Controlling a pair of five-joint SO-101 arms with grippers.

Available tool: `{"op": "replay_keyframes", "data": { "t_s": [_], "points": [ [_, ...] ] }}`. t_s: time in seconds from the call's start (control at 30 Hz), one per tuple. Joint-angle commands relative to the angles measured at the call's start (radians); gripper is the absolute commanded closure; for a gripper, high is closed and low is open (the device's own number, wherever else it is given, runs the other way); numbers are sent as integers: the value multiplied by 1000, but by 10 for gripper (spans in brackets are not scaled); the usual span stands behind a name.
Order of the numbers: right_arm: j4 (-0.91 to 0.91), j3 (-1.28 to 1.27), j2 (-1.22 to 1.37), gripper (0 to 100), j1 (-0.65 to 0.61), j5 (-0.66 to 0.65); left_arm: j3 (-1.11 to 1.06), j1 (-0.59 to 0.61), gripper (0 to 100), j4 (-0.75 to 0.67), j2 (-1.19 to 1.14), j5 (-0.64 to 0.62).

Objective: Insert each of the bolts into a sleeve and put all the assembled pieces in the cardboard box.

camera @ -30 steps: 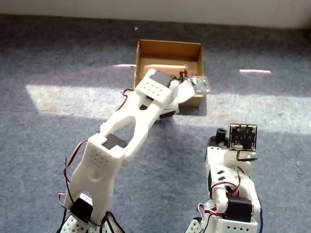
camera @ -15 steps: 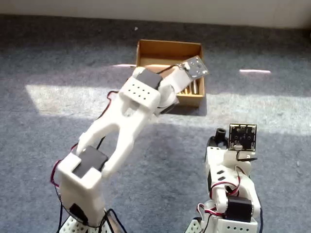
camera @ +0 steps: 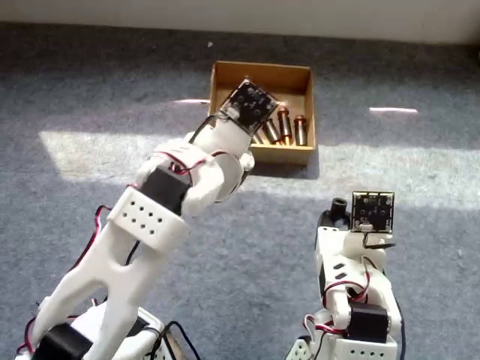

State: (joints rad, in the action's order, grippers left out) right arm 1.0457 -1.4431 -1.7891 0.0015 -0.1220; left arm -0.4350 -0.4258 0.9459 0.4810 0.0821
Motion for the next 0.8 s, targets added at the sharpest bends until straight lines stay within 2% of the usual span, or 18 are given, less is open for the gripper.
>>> {"op": "replay_keyframes", "data": {
  "t_s": [0.0,0.2,0.43,0.77],
  "points": [
    [-22,12,-13,992,-42,-6,-102,18,995,-92,214,-63],
    [-22,10,-13,992,-48,-6,-249,10,995,-152,331,-61],
    [-22,10,-13,992,-71,-6,-286,8,995,-117,407,-72],
    [-47,13,-13,992,-174,-5,-294,16,995,-97,489,-227]
  ]
}}
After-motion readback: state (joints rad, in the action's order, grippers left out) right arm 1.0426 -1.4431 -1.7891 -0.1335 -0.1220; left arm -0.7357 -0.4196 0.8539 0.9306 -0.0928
